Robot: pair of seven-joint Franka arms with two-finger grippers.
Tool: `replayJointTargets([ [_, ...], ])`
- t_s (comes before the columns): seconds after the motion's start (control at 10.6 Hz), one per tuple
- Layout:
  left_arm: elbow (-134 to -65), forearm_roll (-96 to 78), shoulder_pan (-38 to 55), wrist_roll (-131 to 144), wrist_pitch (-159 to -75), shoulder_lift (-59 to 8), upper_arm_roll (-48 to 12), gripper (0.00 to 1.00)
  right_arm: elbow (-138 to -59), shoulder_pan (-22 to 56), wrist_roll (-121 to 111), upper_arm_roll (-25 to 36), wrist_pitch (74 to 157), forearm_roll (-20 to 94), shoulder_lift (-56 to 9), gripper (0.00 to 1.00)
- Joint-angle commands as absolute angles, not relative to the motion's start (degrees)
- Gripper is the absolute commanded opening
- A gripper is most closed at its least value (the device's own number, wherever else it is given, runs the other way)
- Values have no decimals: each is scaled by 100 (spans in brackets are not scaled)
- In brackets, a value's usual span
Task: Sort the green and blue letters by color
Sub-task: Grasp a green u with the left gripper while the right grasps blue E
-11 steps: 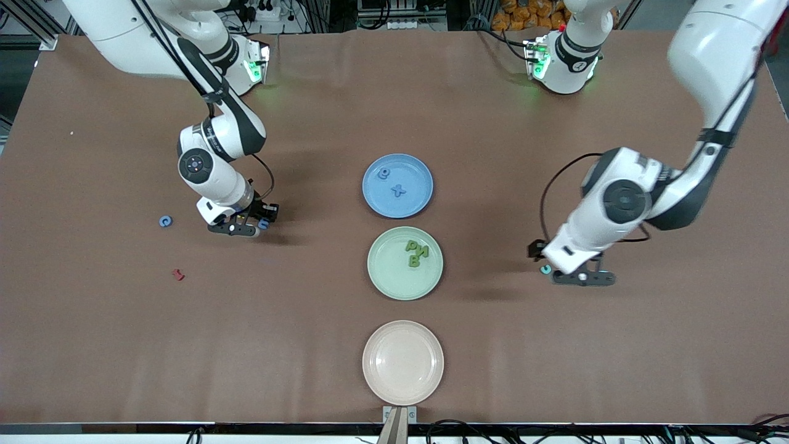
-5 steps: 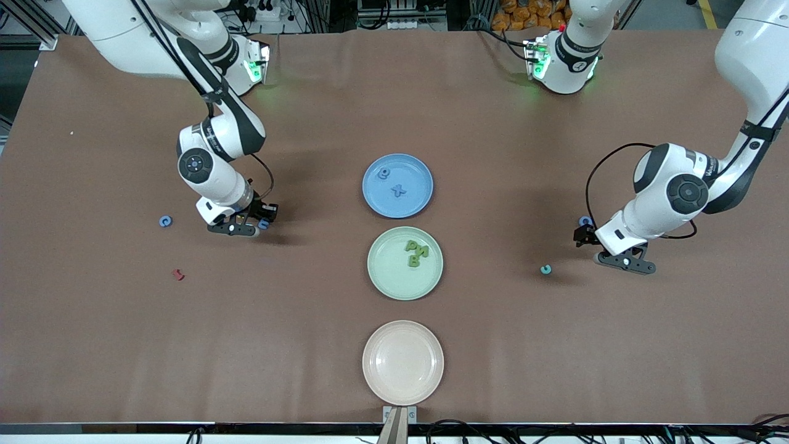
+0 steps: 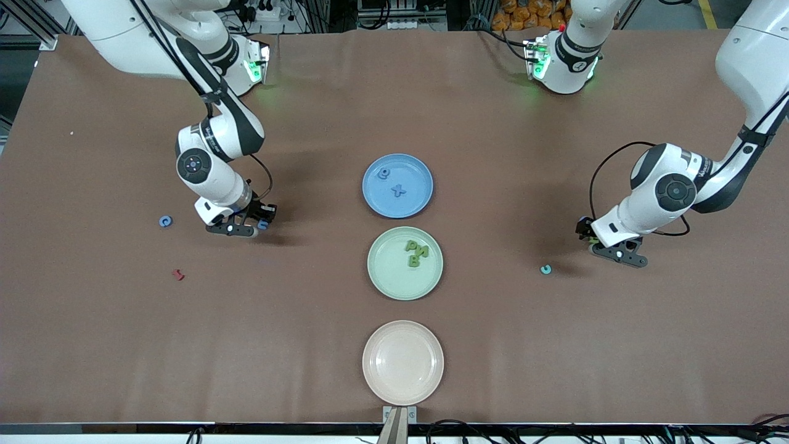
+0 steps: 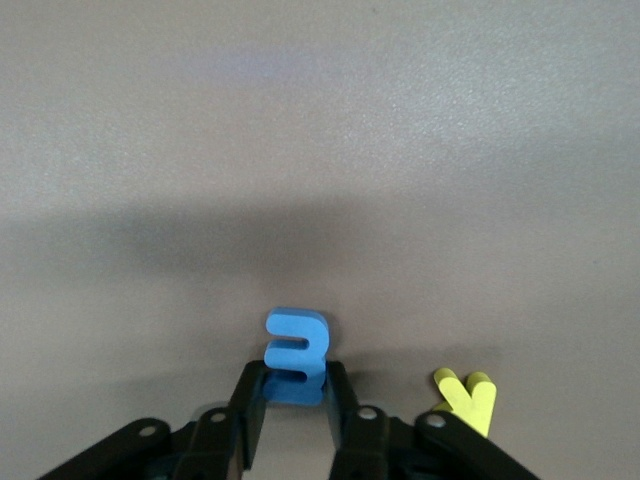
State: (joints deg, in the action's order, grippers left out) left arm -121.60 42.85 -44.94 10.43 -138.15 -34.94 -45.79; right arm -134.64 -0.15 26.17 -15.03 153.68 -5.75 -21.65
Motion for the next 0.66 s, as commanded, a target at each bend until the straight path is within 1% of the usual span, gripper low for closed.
replayJointTargets([
  [0.0, -12261, 4508, -4667, 985, -13913, -3472, -4597, 80, -13562, -53, 2663, -1397, 15434, -773, -2206, 26],
  [0.38, -12243, 4588, -4667, 984, -14009, -3612, -4500, 78, -13544, -26, 2724, -1397, 15399, -765, -2163, 23],
  [0.57, -12234, 4588, -4667, 984, -14010, -3656, -4491, 72, -13526, 43, 2751, -1397, 15259, -686, -1970, 23],
])
